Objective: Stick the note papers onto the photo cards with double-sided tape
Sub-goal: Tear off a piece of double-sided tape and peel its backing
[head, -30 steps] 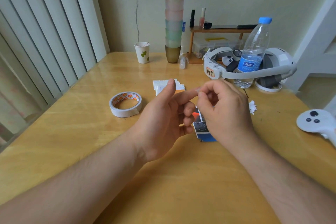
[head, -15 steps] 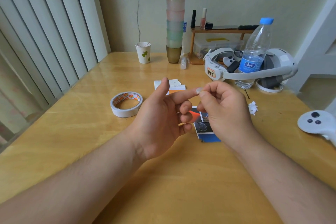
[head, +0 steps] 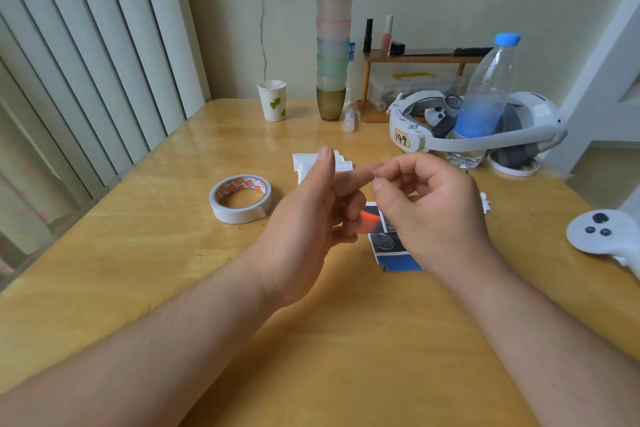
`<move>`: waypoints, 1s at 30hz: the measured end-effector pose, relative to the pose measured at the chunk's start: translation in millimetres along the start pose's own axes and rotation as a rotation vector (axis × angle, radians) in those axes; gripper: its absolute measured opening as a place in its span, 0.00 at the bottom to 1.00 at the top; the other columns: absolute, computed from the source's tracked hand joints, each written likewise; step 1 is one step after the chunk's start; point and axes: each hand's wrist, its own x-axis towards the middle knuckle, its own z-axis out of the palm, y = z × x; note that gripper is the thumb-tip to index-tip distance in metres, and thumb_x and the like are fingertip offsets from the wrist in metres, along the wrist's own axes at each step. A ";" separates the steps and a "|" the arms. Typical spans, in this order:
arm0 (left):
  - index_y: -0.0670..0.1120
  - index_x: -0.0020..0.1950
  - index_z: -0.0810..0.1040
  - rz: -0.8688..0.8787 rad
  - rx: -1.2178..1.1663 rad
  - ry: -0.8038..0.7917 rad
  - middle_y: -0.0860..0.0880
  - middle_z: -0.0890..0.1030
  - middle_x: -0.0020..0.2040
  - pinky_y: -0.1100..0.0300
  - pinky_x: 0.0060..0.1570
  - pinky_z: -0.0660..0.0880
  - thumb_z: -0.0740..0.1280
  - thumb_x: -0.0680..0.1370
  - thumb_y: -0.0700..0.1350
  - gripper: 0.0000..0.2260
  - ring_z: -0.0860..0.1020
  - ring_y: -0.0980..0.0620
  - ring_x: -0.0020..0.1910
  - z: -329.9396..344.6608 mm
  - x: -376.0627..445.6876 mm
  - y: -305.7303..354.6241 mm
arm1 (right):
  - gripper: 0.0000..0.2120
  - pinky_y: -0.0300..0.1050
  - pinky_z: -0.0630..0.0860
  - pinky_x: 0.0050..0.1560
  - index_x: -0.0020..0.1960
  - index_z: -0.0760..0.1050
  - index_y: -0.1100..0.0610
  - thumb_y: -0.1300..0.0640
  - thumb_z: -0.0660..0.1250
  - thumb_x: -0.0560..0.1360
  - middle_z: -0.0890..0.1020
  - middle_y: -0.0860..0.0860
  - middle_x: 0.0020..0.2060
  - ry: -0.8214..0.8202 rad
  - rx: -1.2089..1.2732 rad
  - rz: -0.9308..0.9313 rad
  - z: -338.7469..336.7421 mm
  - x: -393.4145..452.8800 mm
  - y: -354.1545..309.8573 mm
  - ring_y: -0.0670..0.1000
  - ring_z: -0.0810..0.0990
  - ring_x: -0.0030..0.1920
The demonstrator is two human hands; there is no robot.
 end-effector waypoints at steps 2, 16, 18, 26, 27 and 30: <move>0.51 0.70 0.81 0.027 0.065 0.012 0.51 0.69 0.40 0.54 0.47 0.67 0.48 0.85 0.66 0.31 0.75 0.56 0.35 -0.9 0.5 -2.4 | 0.09 0.33 0.76 0.35 0.42 0.81 0.48 0.61 0.73 0.75 0.85 0.48 0.38 0.025 -0.069 -0.026 -0.6 0.8 1.7 0.43 0.81 0.35; 0.50 0.71 0.80 0.005 -0.081 -0.065 0.52 0.68 0.39 0.56 0.46 0.67 0.52 0.82 0.66 0.30 0.69 0.53 0.36 1.9 0.1 -1.0 | 0.13 0.54 0.79 0.40 0.40 0.80 0.51 0.61 0.67 0.82 0.78 0.55 0.31 -0.018 0.436 0.267 11.7 0.7 7.1 0.58 0.78 0.36; 0.51 0.71 0.81 -0.023 -0.160 -0.096 0.52 0.68 0.38 0.54 0.46 0.65 0.53 0.81 0.67 0.30 0.68 0.53 0.36 2.4 0.4 -0.1 | 0.12 0.58 0.77 0.41 0.39 0.79 0.52 0.58 0.68 0.81 0.75 0.58 0.32 -0.047 0.600 0.370 14.9 0.7 6.6 0.62 0.76 0.38; 0.51 0.71 0.81 -0.068 -0.292 -0.146 0.51 0.68 0.38 0.52 0.46 0.64 0.53 0.79 0.69 0.32 0.67 0.52 0.36 3.3 0.6 1.3 | 0.07 0.55 0.76 0.37 0.44 0.73 0.58 0.61 0.65 0.81 0.72 0.54 0.31 -0.081 0.729 0.420 12.3 0.2 0.7 0.59 0.77 0.34; 0.52 0.71 0.81 -0.062 -0.284 -0.144 0.51 0.68 0.38 0.52 0.46 0.64 0.53 0.79 0.69 0.32 0.67 0.52 0.36 3.2 0.3 1.5 | 0.07 0.55 0.76 0.37 0.44 0.74 0.57 0.61 0.65 0.81 0.72 0.54 0.31 -0.075 0.723 0.419 12.3 0.0 -0.5 0.59 0.77 0.34; 0.53 0.73 0.79 0.003 -0.111 -0.091 0.52 0.67 0.39 0.54 0.46 0.65 0.51 0.81 0.68 0.31 0.68 0.53 0.36 2.7 -0.3 -0.7 | 0.07 0.52 0.77 0.36 0.40 0.79 0.54 0.59 0.66 0.77 0.73 0.53 0.33 -0.044 0.642 0.402 9.0 1.7 -2.8 0.56 0.75 0.35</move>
